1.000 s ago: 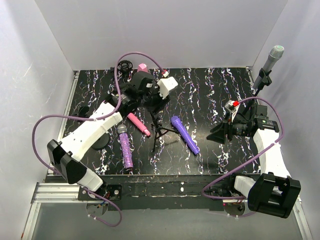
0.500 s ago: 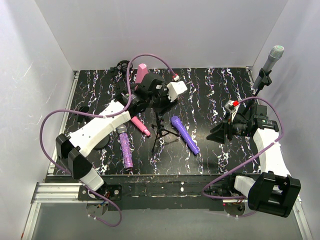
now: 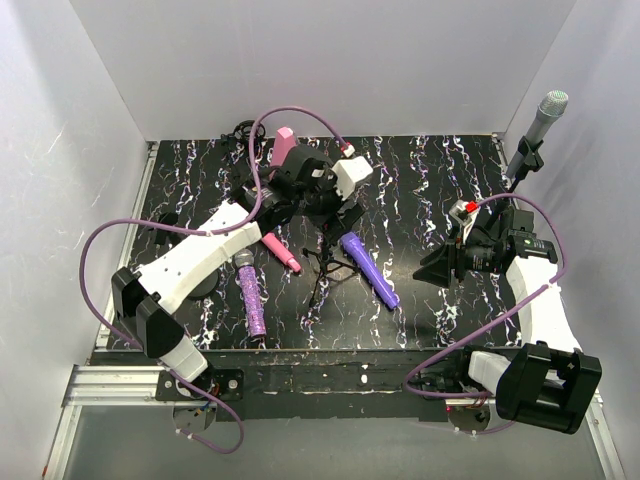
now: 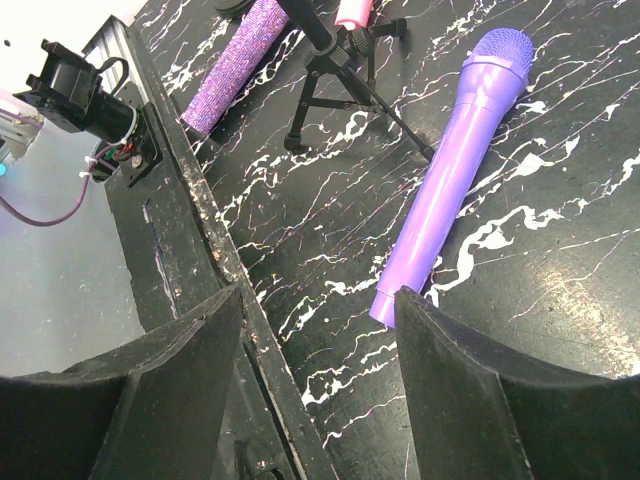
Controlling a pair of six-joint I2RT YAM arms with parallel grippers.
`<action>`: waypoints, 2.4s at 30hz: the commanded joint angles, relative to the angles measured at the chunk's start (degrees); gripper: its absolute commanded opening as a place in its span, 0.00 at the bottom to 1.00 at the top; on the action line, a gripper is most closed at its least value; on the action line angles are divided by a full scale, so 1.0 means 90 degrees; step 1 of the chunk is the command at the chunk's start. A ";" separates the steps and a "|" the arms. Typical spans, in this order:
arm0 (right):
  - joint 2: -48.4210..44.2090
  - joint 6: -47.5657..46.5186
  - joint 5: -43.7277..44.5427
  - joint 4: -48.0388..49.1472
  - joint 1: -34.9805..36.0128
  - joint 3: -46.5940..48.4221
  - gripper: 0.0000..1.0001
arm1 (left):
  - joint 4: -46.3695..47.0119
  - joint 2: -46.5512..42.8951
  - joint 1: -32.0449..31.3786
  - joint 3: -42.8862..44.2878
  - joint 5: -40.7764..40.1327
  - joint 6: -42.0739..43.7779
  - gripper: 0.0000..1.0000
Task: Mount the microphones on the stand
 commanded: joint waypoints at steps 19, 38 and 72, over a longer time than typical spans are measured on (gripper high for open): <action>0.0048 -0.0212 0.0059 -0.0114 -0.0107 0.0200 0.69 | 0.1909 -0.3290 0.1412 -0.2971 -0.0843 -0.5093 0.98; 0.0136 -0.0202 0.0235 -0.0085 -0.0127 0.0191 0.69 | 0.0483 0.0400 0.1452 -0.2524 -0.3763 -0.6960 0.79; 0.0068 -0.0270 0.0196 -0.0183 -0.0215 0.0240 0.69 | 0.1100 -0.0084 0.2233 -0.3002 -0.3393 -0.7204 0.00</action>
